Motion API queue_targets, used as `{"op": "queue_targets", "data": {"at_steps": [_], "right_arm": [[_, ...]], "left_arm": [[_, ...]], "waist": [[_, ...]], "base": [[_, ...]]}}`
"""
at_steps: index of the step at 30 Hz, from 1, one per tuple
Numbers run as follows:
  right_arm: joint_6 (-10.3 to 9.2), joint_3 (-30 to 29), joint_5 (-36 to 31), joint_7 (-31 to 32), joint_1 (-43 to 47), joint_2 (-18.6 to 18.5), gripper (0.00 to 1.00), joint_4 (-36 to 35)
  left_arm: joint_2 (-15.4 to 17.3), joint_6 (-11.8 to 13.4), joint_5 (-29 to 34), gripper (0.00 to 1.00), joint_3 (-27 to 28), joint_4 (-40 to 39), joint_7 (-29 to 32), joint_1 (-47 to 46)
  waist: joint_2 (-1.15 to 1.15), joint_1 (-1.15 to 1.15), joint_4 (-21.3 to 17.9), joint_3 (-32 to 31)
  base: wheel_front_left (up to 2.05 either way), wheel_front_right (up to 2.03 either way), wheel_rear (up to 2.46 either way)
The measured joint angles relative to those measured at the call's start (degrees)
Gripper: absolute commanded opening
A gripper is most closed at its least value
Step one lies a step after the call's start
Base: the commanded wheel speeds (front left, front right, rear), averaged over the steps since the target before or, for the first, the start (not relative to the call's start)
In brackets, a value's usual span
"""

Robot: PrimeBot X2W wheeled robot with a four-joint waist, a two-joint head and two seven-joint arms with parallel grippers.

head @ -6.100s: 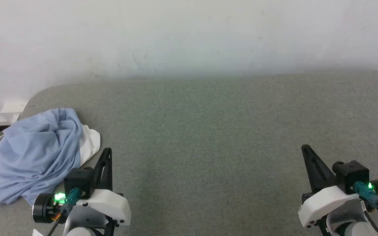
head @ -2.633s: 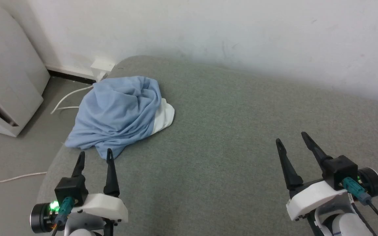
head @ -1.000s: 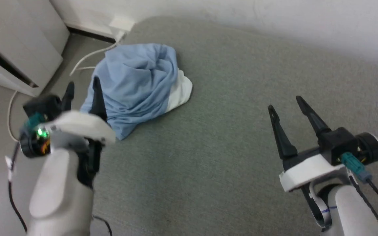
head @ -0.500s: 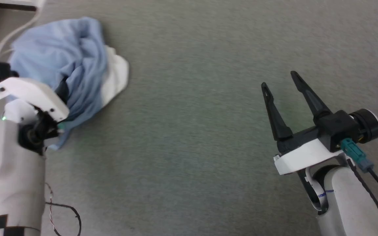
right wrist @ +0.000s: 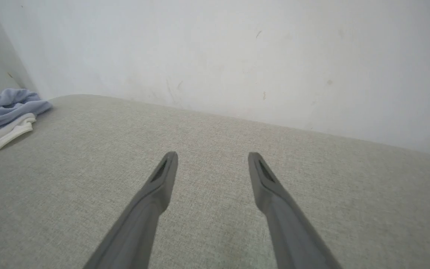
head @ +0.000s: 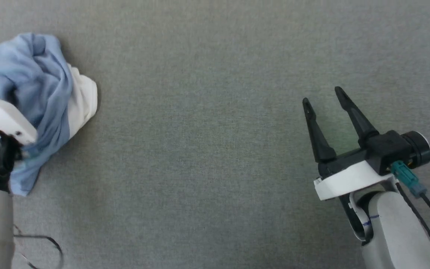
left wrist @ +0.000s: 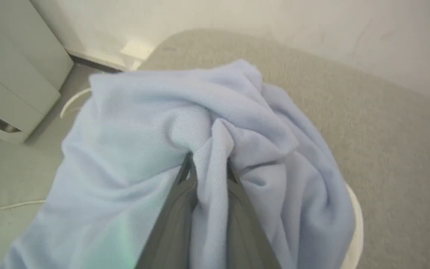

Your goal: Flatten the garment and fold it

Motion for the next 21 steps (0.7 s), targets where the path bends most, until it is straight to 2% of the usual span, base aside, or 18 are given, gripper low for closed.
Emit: {"op": "queue_targets", "data": {"at_steps": [3,8,12,17,21], "right_arm": [[0.0,-0.4,1.3,-0.6,0.5,0.0,1.0,0.9],[-0.01,-1.7,2.7,-1.3,2.8,0.0,1.0,2.2],[0.0,-2.7,3.3,-1.3,4.7,0.1,1.0,2.5],[0.0,-3.9,3.9,-0.8,6.5,0.0,1.0,2.2],[-0.01,-3.9,4.1,-0.1,7.3,0.1,1.0,1.4]], "left_arm": [[0.7,2.1,4.3,0.0,0.2,-3.7,-9.9,-0.5],[0.0,2.2,8.3,0.0,-2.2,-10.4,-20.0,-3.7],[-2.4,1.8,10.3,0.0,-6.2,-14.8,-22.8,-6.3],[-8.2,0.6,11.2,0.0,-12.6,-17.6,-23.8,-9.5],[-13.5,-1.2,11.1,0.0,-18.1,-15.9,-24.0,-11.4]], "waist": [[0.0,0.0,-0.4,-2.4],[0.0,-0.01,-0.6,-7.7],[0.0,-0.02,-1.0,-12.3],[0.0,-0.03,-2.5,-17.1],[0.0,-0.02,-5.1,-19.1]], "base": [[0.0,0.0,0.0],[0.0,0.0,0.0],[0.0,0.0,0.0],[0.0,0.0,0.0],[0.0,0.0,0.0]]}}
